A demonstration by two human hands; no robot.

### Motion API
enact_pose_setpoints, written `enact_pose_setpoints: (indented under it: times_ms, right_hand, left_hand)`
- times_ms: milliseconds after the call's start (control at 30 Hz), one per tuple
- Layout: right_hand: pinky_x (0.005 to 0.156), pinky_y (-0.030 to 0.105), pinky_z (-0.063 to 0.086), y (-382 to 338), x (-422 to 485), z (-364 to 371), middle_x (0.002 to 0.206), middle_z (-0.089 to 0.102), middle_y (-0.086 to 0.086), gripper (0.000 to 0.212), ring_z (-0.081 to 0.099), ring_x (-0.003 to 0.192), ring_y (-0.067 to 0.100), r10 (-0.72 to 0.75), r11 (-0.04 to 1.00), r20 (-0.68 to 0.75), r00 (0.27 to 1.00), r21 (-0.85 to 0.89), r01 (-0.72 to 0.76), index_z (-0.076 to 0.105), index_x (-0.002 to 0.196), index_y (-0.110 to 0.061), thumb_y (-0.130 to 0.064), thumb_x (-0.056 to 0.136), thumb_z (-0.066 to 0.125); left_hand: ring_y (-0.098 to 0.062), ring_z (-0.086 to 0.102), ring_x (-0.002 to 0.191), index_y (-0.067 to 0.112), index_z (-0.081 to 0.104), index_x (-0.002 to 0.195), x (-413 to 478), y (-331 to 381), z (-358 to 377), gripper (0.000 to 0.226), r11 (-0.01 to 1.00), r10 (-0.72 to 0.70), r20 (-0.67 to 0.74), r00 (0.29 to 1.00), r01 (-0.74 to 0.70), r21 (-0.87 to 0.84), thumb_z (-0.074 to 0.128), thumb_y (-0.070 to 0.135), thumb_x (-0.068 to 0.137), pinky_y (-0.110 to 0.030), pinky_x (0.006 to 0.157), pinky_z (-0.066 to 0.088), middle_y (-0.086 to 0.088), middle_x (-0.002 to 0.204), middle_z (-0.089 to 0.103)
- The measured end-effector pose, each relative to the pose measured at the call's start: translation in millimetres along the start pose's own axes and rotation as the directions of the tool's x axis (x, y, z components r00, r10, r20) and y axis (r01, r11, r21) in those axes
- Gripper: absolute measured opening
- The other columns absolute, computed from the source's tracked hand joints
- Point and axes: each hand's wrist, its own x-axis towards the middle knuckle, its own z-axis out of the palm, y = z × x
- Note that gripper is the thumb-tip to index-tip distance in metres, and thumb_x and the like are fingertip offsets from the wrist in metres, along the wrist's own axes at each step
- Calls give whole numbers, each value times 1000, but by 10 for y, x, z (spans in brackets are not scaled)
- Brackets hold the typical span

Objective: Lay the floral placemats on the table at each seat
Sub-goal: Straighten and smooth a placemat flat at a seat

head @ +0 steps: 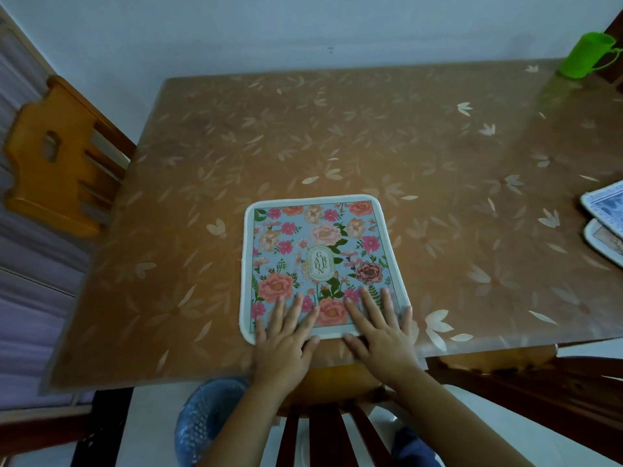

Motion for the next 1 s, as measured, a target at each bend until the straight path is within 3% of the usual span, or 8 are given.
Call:
enact_pose_setpoints:
  times_ms: [133,333,500,667,767,867,1000]
  right_hand:
    - [102,58,-20,-36,322,-30,146,-27,-10,62,-34,131,27,-69,997,1,998,-39,69,-28,125,-52,-76,74,-3]
    - [106,61,-11,33,976,-204,148,-20,-14,66,-24,137,24,-171,983,-54,984,-74,167,-18,131,-51,-76,74,4]
    - [108,64,-5,83,1494,-328,150,-15,-15,69,-17,140,24,-204,978,-82,975,-50,201,-13,134,-48,-77,74,7]
    - [109,62,-4,108,1894,-407,154,-2,-13,70,-10,142,22,-197,980,-132,971,-65,190,-7,137,-46,-75,74,9]
    - [109,60,-6,120,2040,-421,155,-1,-13,68,-10,141,19,-158,987,-167,973,-37,154,0,139,-43,-71,78,15]
    - [110,58,-3,120,2087,-427,155,-2,-9,69,-9,142,20,-12,1000,-230,973,4,13,0,140,-38,-68,81,16]
    - [110,59,1,108,2007,-435,156,-3,-3,69,-8,142,24,128,992,-223,966,22,-127,0,141,-35,-66,82,15]
  left_hand:
    - [-15,-27,134,55,-18,129,286,-75,-44,48,999,34,-2,999,-34,41,4,62,87,-47,97,-32,17,146,-23]
    - [-19,-26,134,49,-17,132,957,-179,-161,56,997,-10,-14,1000,11,80,-4,68,81,-60,104,-10,13,147,-21]
    - [-20,-18,137,46,-8,136,1468,-287,-248,56,996,-16,-29,999,19,82,11,62,86,-61,105,-6,9,153,-8]
    - [-19,-15,138,47,-17,131,1818,-362,-287,56,994,-12,-71,997,20,106,8,63,84,-63,105,-2,8,153,-9]
    - [-19,-15,138,45,-15,134,1992,-400,-310,59,992,-17,-62,998,25,127,4,64,82,-62,105,2,8,153,-11]
    - [-19,-13,138,43,-9,137,2093,-413,-326,59,994,-38,-73,997,46,104,7,63,84,-61,106,2,8,153,-11]
    - [-19,-10,139,38,0,141,2067,-417,-346,57,973,-221,-124,967,227,37,12,57,88,-57,108,0,4,154,-6]
